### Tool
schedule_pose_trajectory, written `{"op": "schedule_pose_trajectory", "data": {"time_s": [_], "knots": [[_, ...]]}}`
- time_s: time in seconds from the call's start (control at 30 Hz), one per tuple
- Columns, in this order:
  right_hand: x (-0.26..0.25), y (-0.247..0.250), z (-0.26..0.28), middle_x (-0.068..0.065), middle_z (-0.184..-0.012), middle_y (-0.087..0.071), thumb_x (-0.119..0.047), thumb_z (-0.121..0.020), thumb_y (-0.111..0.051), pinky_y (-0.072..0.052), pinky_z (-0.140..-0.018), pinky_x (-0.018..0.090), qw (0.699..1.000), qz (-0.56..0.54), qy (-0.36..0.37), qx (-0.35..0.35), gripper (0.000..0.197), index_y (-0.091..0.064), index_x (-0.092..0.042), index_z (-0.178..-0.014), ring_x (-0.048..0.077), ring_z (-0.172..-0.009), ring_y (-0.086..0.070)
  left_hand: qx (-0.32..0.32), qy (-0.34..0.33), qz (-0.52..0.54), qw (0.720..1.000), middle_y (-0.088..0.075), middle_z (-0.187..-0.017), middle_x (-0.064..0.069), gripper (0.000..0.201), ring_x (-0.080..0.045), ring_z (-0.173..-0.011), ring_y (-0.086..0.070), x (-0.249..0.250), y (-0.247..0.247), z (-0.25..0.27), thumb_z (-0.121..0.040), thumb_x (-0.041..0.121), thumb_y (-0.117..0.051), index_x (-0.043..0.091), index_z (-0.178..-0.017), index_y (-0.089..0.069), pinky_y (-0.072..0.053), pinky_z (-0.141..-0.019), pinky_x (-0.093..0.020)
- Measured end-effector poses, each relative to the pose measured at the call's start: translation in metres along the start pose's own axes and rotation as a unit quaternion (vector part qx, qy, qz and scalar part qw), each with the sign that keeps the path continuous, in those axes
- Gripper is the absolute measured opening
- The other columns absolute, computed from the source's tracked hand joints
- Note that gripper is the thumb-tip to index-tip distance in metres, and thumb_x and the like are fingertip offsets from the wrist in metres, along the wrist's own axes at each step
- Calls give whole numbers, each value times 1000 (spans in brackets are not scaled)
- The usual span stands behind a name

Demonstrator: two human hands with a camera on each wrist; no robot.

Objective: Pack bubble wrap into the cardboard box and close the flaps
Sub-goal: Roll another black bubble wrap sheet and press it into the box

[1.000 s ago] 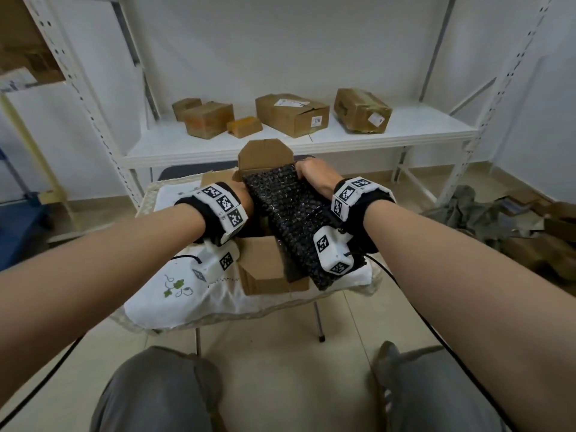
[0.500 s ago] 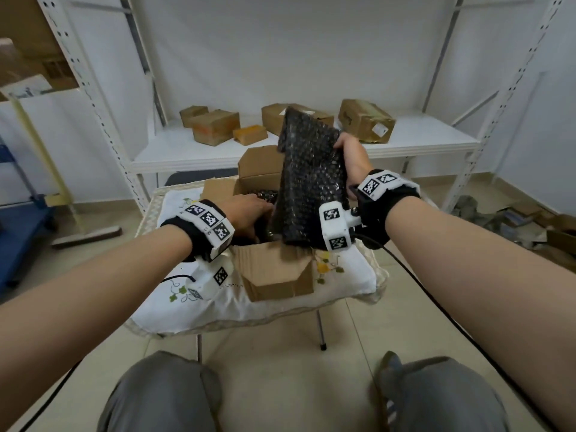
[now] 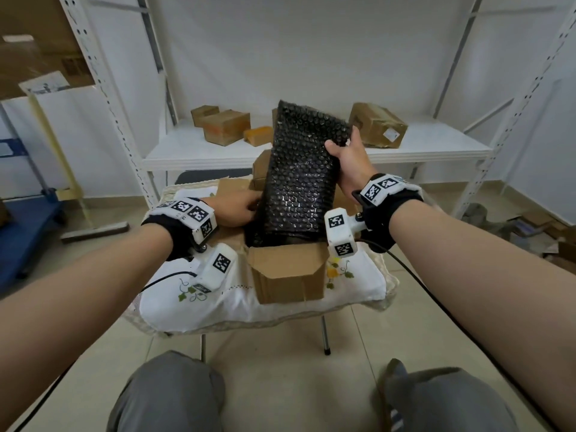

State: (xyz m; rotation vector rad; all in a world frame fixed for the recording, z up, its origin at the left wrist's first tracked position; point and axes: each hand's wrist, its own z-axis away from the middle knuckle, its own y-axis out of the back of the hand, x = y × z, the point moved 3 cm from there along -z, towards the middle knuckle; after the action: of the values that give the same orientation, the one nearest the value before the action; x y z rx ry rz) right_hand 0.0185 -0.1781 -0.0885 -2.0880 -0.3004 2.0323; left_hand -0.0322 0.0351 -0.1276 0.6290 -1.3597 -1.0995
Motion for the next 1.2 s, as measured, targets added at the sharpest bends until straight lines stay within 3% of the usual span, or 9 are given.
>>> {"op": "schedule_pose_trajectory", "data": {"time_s": [0.1, 0.2, 0.37, 0.47, 0.63, 0.73, 0.97, 1.1, 1.2], "knots": [[11, 8, -8, 14, -154, -36, -4, -89, -58, -44, -104, 56, 999, 45, 28, 2, 75, -22, -21, -153, 33, -134, -46, -1, -24, 99, 995, -61, -102, -8, 15, -23, -99, -55, -5, 6, -2, -103, 10, -40, 12, -111, -54, -42, -99, -39], [11, 5, -2, 13, -139, -53, 0, -96, -52, -50, -100, 50, 996, 79, 42, -11, 53, -34, -14, -144, 29, -122, -57, 6, -28, 256, 966, -66, -89, -18, 34, -29, -87, -62, -3, 4, 0, -107, 23, -22, 6, -119, -48, -43, -98, -40], [17, -3, -9, 13, -130, -59, -2, -97, -52, -49, -101, 50, 991, 109, 70, -38, 39, -44, -16, -133, 28, -117, -60, -26, -40, 251, 967, -58, -131, -8, 89, -22, -100, -66, 8, 6, -3, -83, 76, -33, 12, -144, -43, -51, -96, -35], [24, -8, -12, 18, -129, -59, -7, -97, -55, -50, -100, 52, 991, 111, 66, -44, 40, -43, -13, -135, 31, -117, -60, -33, -55, 227, 972, -58, -134, 0, 74, -15, -115, -59, 9, 6, -7, -84, 59, -60, 16, -142, -46, -52, -85, -24], [38, -19, -13, 10, -127, -61, -27, -94, -62, -50, -99, 48, 990, 116, 16, -76, 51, -39, -21, -139, 25, -113, -62, -19, -55, 289, 956, -60, -134, 3, 63, -8, -118, -58, 7, 1, -8, -83, 24, -77, 17, -139, -48, -43, -107, -27], [40, -18, -12, 8, -124, -62, -22, -91, -67, -52, -97, 47, 990, 108, 5, -88, 57, -38, -21, -140, 25, -111, -63, 8, -76, 327, 942, -60, -130, 8, 68, 1, -111, -58, 8, 4, -8, -82, 13, -77, 20, -140, -42, -46, -89, -12], [41, -5, -8, 12, -124, -62, -13, -89, -69, -56, -78, 33, 994, 60, -14, -88, 58, -41, -13, -140, 23, -104, -65, 20, -55, 416, 907, -66, -126, -2, 60, -12, -114, -62, 3, 7, -14, -80, 10, -77, 14, -134, -53, -47, -91, -19], [45, 0, -10, 14, -127, -62, -16, -89, -69, -55, -89, 40, 995, 72, -11, -67, 57, -43, -9, -139, 28, -111, -64, 47, -39, 436, 898, -71, -118, -8, 54, -18, -110, -68, -2, 5, -19, -79, 6, -78, 5, -128, -57, -50, -98, -27], [47, -2, -11, 12, -126, -63, -24, -77, -78, -50, -100, 46, 988, 142, -40, -54, 64, -50, -12, -133, 29, -112, -63, 64, -16, 373, 926, -72, -116, -10, 54, -22, -106, -69, -1, 4, -23, -77, 9, -81, 4, -125, -57, -53, -94, -31]]}}
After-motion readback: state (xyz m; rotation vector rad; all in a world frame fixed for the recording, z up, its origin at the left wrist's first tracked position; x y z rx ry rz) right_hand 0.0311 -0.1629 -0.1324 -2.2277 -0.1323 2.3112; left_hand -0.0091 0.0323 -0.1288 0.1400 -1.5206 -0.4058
